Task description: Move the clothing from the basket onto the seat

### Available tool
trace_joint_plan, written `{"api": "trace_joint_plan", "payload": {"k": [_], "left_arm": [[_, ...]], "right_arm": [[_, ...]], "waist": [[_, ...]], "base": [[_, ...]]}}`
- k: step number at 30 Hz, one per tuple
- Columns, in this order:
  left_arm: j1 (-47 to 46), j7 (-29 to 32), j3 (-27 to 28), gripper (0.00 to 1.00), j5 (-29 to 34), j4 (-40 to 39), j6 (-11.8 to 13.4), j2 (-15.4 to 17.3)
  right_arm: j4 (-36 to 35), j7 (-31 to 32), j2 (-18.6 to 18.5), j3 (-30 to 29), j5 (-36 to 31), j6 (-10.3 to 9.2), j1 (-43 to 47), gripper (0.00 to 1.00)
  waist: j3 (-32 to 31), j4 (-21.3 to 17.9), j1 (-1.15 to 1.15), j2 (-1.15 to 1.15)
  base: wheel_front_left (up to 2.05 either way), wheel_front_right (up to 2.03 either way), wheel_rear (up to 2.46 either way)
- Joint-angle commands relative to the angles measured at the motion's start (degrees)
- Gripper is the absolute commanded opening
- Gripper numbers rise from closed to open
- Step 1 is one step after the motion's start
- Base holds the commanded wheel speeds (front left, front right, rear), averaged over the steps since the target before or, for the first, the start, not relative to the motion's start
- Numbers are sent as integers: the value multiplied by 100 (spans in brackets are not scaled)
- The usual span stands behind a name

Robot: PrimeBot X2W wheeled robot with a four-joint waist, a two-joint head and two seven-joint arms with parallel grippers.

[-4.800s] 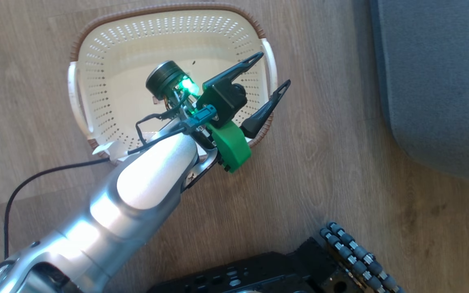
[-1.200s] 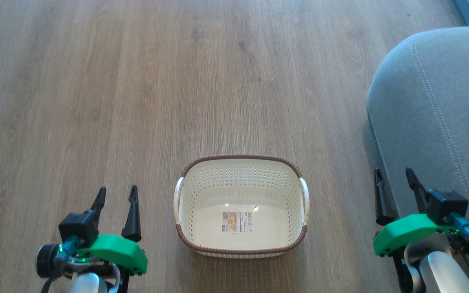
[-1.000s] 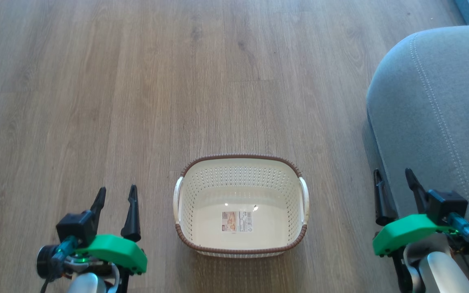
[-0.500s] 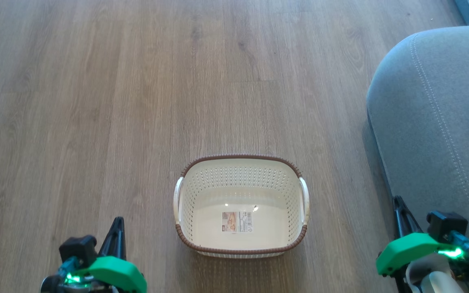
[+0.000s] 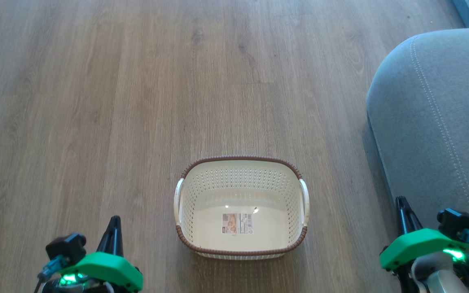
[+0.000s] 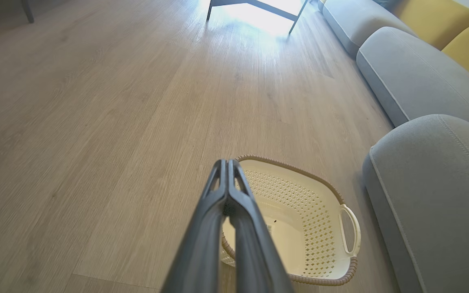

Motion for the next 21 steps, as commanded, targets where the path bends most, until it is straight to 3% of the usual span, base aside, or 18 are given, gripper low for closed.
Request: {"api": "trace_joint_plan", "payload": {"k": [1, 21], "left_arm": [[-270, 43, 124, 0, -186, -209, -27, 4], [-349, 381, 308, 0, -1441, -345, -107, 8]], "right_arm": [[-214, 73, -7, -62, 189, 7, -192, 0], [-329, 412, 41, -202, 1404, 14, -216, 0]], "waist": [[-6, 1, 0, 0], [-68, 11, 0, 0]], "base": [[0, 0, 0], [0, 0, 0]]}}
